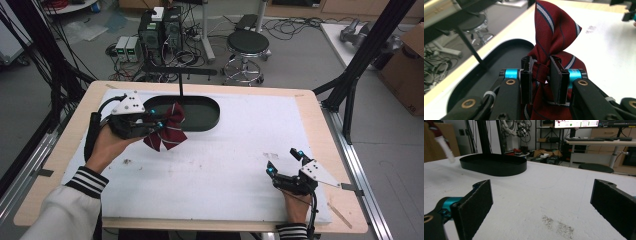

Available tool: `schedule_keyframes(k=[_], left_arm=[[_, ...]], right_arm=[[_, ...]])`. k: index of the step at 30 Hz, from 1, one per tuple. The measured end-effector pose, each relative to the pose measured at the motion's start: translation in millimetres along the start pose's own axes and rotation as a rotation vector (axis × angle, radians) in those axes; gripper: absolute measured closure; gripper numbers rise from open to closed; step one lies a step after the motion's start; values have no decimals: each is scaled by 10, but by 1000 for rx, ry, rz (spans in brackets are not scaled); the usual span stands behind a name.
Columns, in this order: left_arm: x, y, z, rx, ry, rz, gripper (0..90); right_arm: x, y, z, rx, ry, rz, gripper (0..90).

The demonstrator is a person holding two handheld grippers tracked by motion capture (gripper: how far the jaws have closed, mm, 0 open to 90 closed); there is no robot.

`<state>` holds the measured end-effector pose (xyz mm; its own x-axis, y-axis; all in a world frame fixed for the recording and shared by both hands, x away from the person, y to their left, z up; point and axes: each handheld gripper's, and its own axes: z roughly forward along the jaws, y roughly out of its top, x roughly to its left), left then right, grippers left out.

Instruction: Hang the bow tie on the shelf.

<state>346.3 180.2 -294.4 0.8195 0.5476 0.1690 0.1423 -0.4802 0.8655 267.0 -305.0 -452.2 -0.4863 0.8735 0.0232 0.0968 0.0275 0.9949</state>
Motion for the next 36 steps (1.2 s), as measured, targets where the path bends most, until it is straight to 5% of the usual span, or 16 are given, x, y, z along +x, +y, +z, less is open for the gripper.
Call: schedule_keyframes(k=[15,26,36], left_arm=[[229,172,7,-48,68,-15,727],[428,315,125,-125,138,-56,728],[646,432,258,-144,194,-77,727]], right_arm=[[0,0,-2,2,1,4,32],[-1,0,-3,3,4,9,32],[-9,-2,-7,-3,6,14,32]])
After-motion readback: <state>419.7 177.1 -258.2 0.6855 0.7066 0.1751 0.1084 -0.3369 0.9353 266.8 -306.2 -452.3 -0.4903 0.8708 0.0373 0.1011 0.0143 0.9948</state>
